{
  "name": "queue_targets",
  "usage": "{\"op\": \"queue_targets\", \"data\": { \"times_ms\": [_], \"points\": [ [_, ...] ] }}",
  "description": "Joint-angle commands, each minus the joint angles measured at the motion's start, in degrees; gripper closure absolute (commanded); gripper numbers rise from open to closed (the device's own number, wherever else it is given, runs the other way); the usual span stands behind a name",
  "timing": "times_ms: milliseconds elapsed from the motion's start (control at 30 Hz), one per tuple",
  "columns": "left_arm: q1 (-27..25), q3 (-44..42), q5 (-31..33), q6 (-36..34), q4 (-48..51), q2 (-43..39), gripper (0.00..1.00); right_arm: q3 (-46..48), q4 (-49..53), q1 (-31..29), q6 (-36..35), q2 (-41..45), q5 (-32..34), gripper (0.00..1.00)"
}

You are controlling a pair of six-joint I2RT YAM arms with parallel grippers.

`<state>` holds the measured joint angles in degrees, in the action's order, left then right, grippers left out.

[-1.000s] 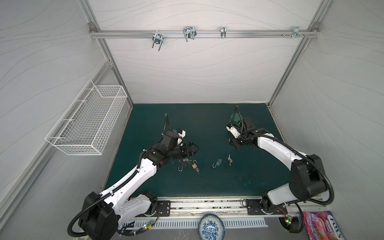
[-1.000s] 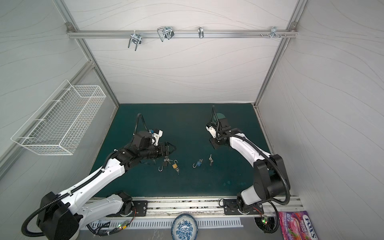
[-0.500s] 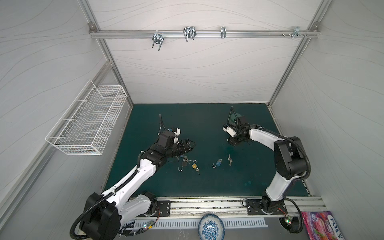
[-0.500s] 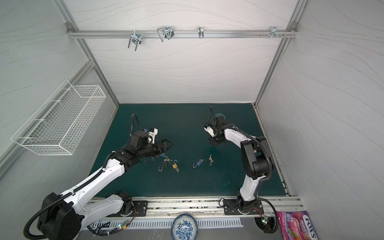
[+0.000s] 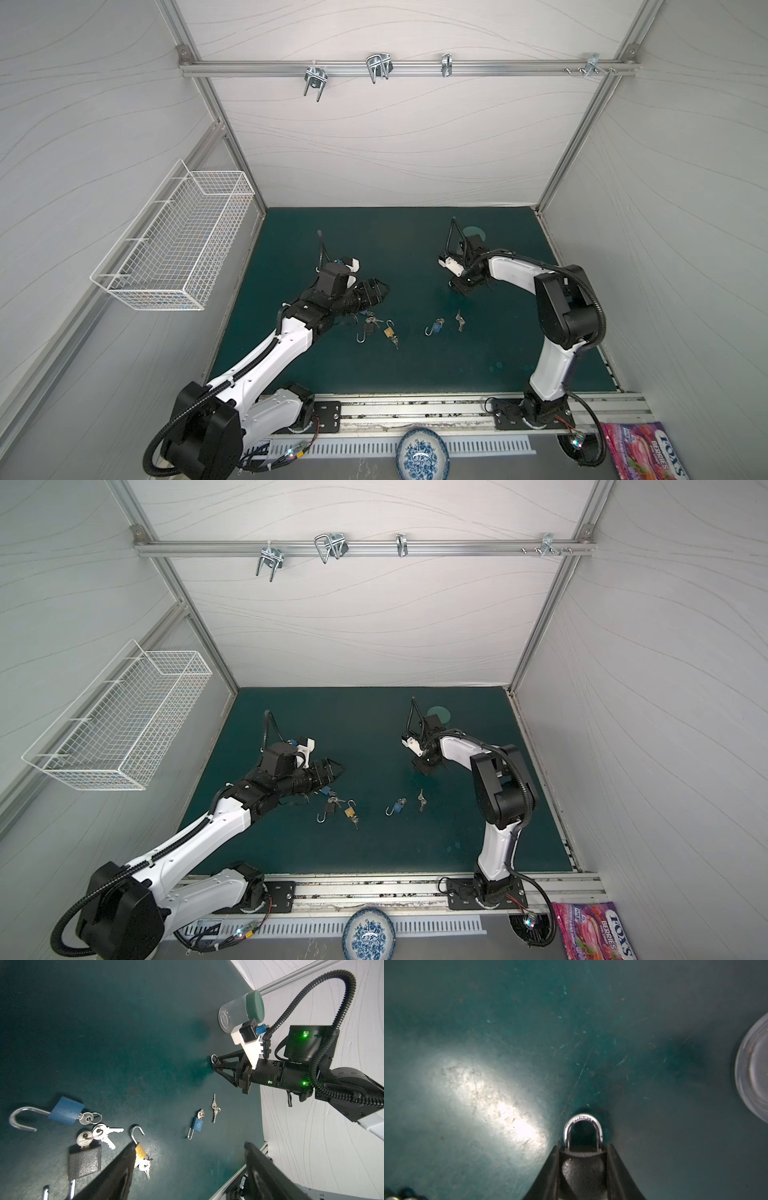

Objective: Lock with the key

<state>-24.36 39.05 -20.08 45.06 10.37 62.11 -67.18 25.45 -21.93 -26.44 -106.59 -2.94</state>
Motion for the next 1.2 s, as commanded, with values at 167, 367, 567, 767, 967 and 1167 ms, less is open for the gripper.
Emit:
{"op": "queue_targets", "data": {
  "times_ms": [167,367,567,767,967,1167],
  "points": [
    [0.38,0.06,0.96,0.49,-1.41,0.24,0.18,-1.38,1.34,-0.22,-1.52,-1.85,-0.11,0.65],
    [0.38,-0.26,2.6,-0.02,0.57,-1.05,0.17,-1.92,1.73,-0.28,-1.09,0.0,-0.45,0.52],
    [0.39,2.18,8.07,-3.39,8.19,-4.89,0.16,-1.15,1.6,-0.64,2.77,7.61,0.9,0.49],
    [-1.23,1.75,13.32,-4.82,14.85,-8.16,0.15,4.99,0.96,-8.45,7.61,17.81,0.96,0.47],
    [-6.95,-3.26,18.02,-1.13,15.77,-10.78,0.15,9.8,0.6,-20.26,13.1,22.26,1.73,0.47],
    [-6.91,-8.79,17.02,2.74,12.87,-13.7,0.15,10.81,0.29,-29.04,20.42,22.35,3.46,0.49]
  ]
}}
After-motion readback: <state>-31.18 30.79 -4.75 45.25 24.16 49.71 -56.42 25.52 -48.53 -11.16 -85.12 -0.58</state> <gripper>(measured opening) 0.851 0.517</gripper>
